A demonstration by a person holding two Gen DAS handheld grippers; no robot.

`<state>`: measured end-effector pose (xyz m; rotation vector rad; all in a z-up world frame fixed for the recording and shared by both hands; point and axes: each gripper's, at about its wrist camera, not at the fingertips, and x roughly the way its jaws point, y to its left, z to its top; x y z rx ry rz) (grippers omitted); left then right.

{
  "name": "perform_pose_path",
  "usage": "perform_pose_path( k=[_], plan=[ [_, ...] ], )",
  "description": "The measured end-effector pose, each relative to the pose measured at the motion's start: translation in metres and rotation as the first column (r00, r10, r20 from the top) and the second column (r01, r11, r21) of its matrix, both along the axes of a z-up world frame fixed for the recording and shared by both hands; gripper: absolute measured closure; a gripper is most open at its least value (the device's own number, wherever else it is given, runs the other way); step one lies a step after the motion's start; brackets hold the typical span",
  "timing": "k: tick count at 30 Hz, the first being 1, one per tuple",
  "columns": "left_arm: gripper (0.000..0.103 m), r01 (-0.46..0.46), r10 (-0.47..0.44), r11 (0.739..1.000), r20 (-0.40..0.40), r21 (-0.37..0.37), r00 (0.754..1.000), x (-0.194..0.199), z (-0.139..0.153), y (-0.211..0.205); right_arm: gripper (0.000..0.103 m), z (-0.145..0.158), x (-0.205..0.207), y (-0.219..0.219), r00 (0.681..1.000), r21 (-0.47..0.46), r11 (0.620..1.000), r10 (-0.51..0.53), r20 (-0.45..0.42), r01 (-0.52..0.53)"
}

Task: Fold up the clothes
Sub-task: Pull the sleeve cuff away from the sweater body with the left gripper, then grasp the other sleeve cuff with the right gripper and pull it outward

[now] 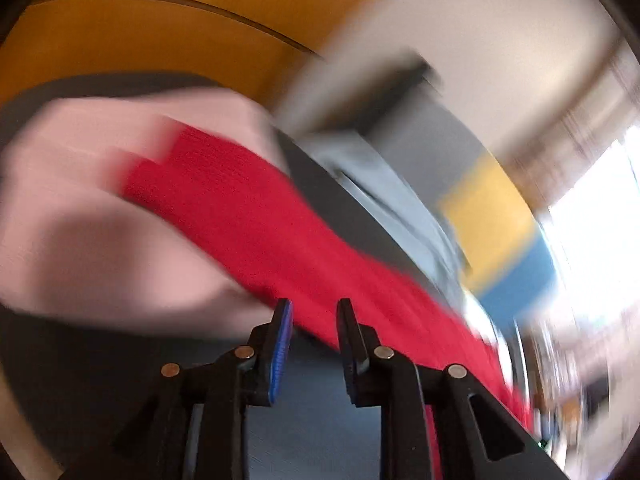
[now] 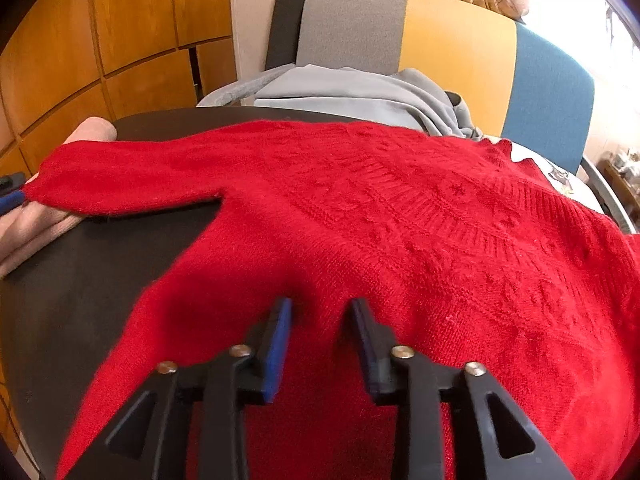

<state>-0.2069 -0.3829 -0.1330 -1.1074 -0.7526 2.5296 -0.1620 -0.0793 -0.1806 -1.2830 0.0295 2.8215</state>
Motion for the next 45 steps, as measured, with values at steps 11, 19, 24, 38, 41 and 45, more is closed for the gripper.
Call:
perform_pose_path(
  k=[11, 19, 24, 38, 41, 45],
  plan=[
    [0.082, 0.418, -0.405, 0.872, 0.107, -0.252, 0.908, 0.015, -0.044, 0.222, 0.057, 0.079, 0.092, 0.170, 0.951, -0.119, 0.961, -0.267, -0.156, 0.250],
    [0.078, 0.420, -0.443, 0.836, 0.018, -0.354, 0.897, 0.037, -0.061, 0.219, 0.057, 0.058, 0.108, 0.368, 0.829, -0.014, 0.829, -0.559, 0.013, 0.559],
    [0.078, 0.417, -0.442, 0.841, 0.007, -0.346, 0.897, 0.035, -0.059, 0.221, 0.057, 0.031, 0.094, 0.431, 0.795, -0.068, 0.793, -0.598, 0.105, 0.605],
    [0.078, 0.414, -0.441, 0.855, -0.016, -0.312, 0.898, 0.032, -0.063, 0.221, 0.089, 0.003, 0.050, 0.439, 0.808, -0.115, 0.805, -0.557, 0.189, 0.582],
    [0.078, 0.417, -0.440, 0.862, -0.016, -0.289, 0.898, 0.030, -0.064, 0.219, 0.090, 0.036, 0.065, 0.431, 0.827, -0.151, 0.813, -0.552, 0.112, 0.563],
    [0.078, 0.419, -0.439, 0.868, -0.016, -0.265, 0.898, 0.029, -0.064, 0.216, 0.095, 0.098, 0.096, 0.430, 0.819, -0.143, 0.812, -0.574, -0.017, 0.566]
  ],
)
